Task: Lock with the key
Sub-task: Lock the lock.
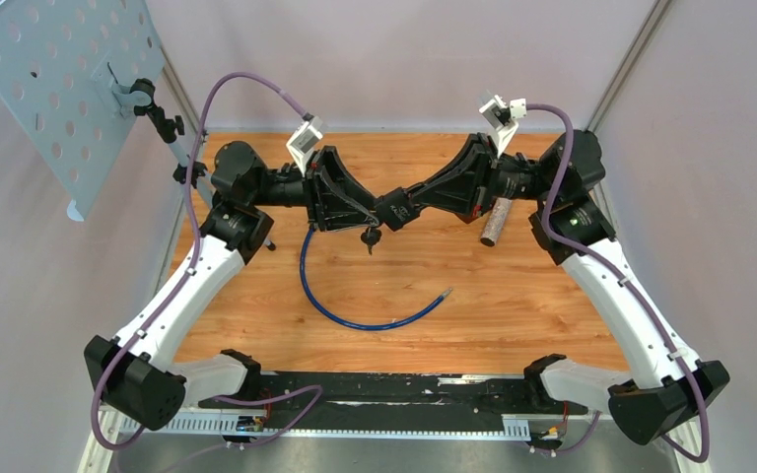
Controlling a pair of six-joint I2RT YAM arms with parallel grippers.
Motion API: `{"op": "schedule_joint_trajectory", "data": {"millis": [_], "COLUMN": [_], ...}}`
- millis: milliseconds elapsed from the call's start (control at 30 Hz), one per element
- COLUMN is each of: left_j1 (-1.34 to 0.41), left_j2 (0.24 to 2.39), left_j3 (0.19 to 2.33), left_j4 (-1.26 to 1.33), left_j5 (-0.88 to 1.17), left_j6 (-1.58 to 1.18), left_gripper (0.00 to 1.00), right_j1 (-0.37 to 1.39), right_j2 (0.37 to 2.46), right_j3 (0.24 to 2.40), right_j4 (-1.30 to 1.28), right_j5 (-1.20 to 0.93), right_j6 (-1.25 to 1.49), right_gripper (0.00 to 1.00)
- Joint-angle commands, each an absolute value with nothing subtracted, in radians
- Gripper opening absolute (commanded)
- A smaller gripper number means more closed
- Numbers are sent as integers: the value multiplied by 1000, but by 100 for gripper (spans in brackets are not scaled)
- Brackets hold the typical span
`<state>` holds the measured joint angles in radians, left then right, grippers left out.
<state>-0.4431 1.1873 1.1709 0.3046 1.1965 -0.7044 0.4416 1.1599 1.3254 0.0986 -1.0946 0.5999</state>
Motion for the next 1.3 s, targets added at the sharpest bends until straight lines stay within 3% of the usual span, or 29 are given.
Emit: {"op": "schedule_joint_trajectory", "data": {"millis": [0, 100, 267, 433, 700, 967, 1267], "left_j1": [-439, -439, -439, -439, -430, -391, -379], "left_j2": [1212, 1229, 1262, 1267, 1283, 1297, 1294], "left_j3": [1171, 1162, 1160, 1170, 1234, 1244, 1229], "left_j4": [296, 293, 287, 163, -145, -196, -252], "left_j5": [1208, 1202, 1214, 1234, 1199, 1206, 1196], "left_j6": [-694, -702, -721, -620, -391, -390, -343], "left_gripper": [50, 42, 18, 0, 0, 0, 0], "right_j1": [441, 440, 440, 440, 417, 382, 351], "right_j2": [1175, 1189, 1198, 1189, 1131, 1054, 1014], "right_j3": [1391, 1382, 1365, 1353, 1314, 1239, 1209], "right_j4": [135, 134, 132, 129, 131, 178, 212], "right_j5": [-1106, -1105, -1085, -1017, -871, -722, -705], "right_j6": [529, 517, 501, 483, 447, 441, 471], "right_gripper": [0, 0, 0, 0, 0, 0, 0]}}
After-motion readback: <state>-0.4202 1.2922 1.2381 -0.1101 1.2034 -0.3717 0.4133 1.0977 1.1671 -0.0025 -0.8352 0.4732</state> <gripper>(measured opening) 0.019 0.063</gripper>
